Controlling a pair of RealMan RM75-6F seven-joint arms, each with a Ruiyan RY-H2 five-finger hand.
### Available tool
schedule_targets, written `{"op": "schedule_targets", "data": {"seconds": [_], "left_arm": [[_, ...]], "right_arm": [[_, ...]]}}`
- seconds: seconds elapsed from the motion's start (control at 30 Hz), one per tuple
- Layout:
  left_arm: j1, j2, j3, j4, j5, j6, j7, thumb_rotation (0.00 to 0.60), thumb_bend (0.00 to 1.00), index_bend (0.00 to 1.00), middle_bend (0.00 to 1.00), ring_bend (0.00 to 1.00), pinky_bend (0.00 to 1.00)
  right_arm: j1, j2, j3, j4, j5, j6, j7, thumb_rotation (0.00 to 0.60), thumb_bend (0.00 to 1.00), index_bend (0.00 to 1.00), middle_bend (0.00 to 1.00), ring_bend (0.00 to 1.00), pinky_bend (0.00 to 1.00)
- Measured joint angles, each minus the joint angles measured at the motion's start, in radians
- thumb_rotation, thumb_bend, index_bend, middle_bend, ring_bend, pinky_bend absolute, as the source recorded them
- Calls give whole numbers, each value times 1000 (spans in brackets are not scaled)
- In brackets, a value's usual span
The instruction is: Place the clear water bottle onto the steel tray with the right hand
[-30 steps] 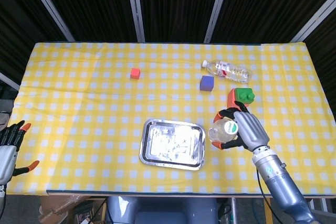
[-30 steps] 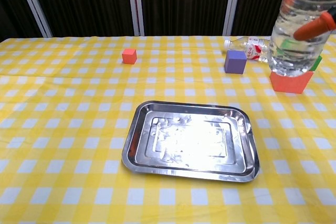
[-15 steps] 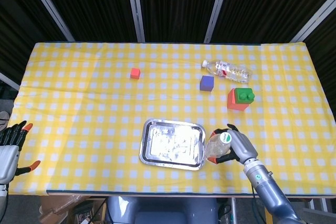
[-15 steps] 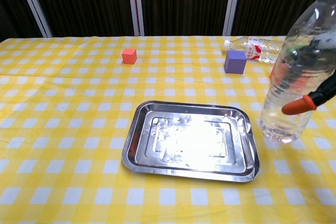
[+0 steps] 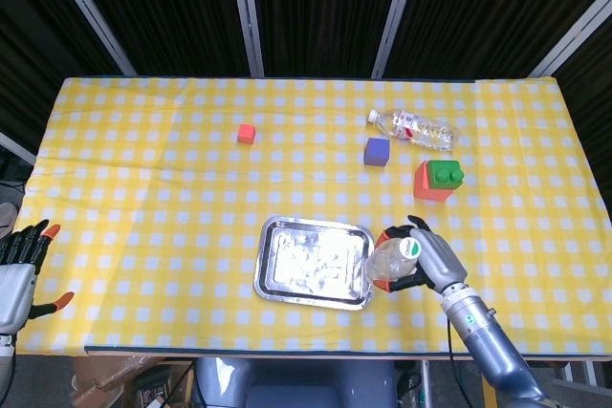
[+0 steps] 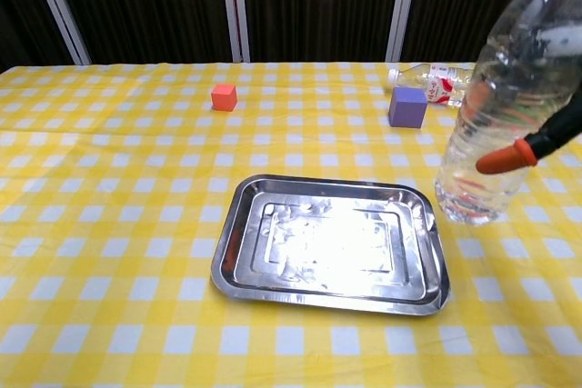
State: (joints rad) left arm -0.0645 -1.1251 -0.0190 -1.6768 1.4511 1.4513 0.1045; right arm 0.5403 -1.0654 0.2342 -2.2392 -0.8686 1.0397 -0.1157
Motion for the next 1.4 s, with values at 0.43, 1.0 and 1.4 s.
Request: {"op": "schedule_targets", "data": {"seconds": [0.43, 1.0, 1.4], "left_arm": [[6, 18, 3, -6, 9, 8, -33, 600, 150, 49, 0, 0, 0], [0, 0, 1, 0, -9, -8, 7, 600, 151, 49, 0, 0, 0], [0, 2, 4, -4, -9, -11, 4, 600, 150, 49, 0, 0, 0]], "right_arm": [[126, 191, 100, -117, 154, 12, -124, 600, 482, 759, 591, 273, 0], [18, 6, -55, -9, 3, 6, 24, 600, 494, 761, 591, 274, 0], [-134, 143, -62, 217, -120, -13, 378, 600, 493, 765, 591, 274, 0]]}}
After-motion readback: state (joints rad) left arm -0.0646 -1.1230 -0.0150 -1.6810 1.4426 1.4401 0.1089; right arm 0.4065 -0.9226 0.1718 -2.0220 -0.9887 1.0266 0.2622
